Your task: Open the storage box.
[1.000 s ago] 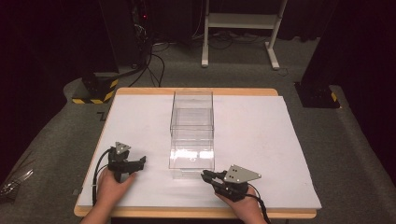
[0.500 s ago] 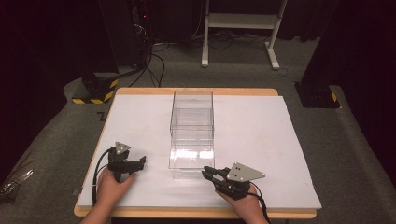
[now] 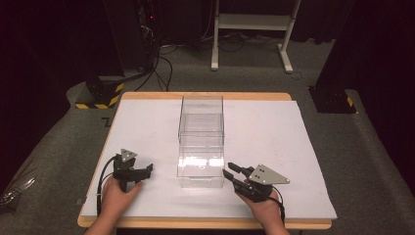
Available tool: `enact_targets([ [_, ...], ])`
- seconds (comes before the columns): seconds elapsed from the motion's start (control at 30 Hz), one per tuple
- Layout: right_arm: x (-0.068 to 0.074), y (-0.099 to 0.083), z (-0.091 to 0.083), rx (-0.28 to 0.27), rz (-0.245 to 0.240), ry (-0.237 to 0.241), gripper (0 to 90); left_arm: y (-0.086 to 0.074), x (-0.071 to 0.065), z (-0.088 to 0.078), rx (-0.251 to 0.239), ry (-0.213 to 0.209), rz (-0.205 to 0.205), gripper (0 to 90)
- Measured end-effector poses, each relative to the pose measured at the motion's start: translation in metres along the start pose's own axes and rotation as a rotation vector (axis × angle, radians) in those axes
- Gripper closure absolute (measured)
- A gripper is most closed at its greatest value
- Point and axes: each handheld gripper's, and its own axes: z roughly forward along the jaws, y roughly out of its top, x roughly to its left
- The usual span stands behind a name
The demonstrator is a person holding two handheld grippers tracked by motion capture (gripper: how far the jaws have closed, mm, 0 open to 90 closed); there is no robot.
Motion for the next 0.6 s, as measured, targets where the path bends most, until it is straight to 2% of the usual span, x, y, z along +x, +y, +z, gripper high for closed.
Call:
enact_targets([
  [0.13,-0.015,-0.006,-0.006,0.027,0.023,-0.096,61.9,0.000,0.000,0.000,0.000,0.000,0.001,11.0],
  [0.17,-0.015,-0.006,-0.006,0.027,0.023,-0.096,61.9,0.000,0.000,0.000,0.000,0.000,0.001,11.1],
  [0.2,-0.024,-0.010,-0.010,0.043,0.024,-0.149,60.0,0.000,0.000,0.000,0.001,-0.001,0.000,11.0],
  [0.23,-0.024,-0.010,-0.010,0.043,0.024,-0.149,60.0,0.000,0.000,0.000,0.001,-0.001,0.000,11.0],
  [0.27,-0.032,-0.014,-0.013,0.063,0.033,-0.196,58.0,0.000,0.000,0.000,0.001,-0.001,0.000,11.0],
  [0.3,-0.032,-0.014,-0.013,0.063,0.033,-0.196,58.0,0.000,0.000,0.000,0.001,-0.001,0.000,11.0],
  [0.37,-0.040,-0.019,-0.015,0.085,0.036,-0.234,57.4,0.000,0.000,0.000,0.000,0.000,0.000,11.0],
  [0.4,-0.048,-0.023,-0.017,0.105,0.049,-0.268,55.9,0.000,0.000,0.000,0.000,0.000,0.000,11.0],
  [0.6,-0.061,-0.037,-0.016,0.184,0.068,-0.356,52.0,0.000,0.000,0.000,0.000,0.000,0.000,11.0],
])
